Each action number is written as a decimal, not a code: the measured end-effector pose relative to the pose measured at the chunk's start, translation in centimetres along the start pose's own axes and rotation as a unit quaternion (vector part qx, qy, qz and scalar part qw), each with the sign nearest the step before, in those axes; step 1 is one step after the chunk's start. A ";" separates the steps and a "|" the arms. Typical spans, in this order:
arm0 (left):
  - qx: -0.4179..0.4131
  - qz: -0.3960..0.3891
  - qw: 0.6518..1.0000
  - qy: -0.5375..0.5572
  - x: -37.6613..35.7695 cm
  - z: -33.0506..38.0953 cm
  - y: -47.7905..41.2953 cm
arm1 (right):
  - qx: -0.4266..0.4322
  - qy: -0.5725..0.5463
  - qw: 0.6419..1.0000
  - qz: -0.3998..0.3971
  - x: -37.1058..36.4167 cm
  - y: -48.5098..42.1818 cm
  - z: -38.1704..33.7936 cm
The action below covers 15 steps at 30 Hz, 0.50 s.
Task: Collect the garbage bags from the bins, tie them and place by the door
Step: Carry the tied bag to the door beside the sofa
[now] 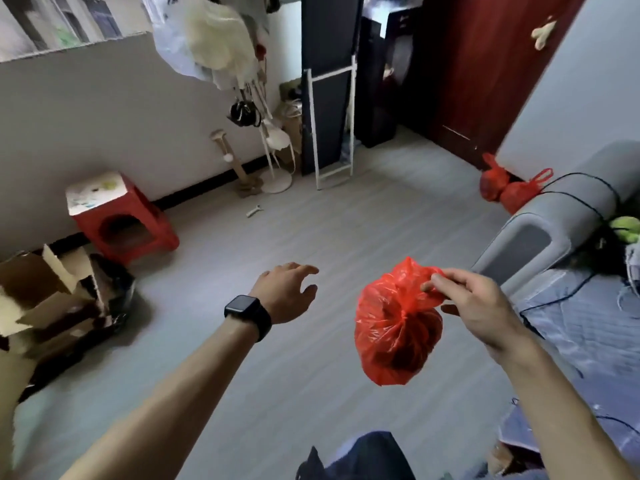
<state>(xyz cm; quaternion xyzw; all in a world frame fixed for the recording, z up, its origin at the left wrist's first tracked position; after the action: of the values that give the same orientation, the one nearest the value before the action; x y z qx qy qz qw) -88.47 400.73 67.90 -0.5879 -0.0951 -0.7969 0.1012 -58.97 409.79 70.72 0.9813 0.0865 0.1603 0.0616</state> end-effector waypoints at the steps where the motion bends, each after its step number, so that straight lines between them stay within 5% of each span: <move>1: -0.004 -0.005 1.000 0.001 0.0 0.0 -1.8 | -0.004 -0.005 1.000 0.007 -0.2 -1.2 -0.1; 15: -0.050 -0.052 0.997 -0.020 -3.3 7.2 -37.8 | -0.090 -0.025 0.994 0.058 3.7 -33.4 0.8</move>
<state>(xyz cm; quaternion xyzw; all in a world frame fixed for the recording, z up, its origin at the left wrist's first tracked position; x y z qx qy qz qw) -91.24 439.22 65.60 -0.6022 -0.0877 -0.7930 0.0285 -60.30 443.05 66.16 0.9789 0.0129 0.1465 0.1419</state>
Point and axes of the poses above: each hand's wrist, its own y-axis away from the middle knuckle, its own x-axis out of the back of the hand, z = x × y, the point moved 5 cm from there along -y, towards the middle knuckle, and after that the axes turned 11 degrees about z, right-handed, at the moved point
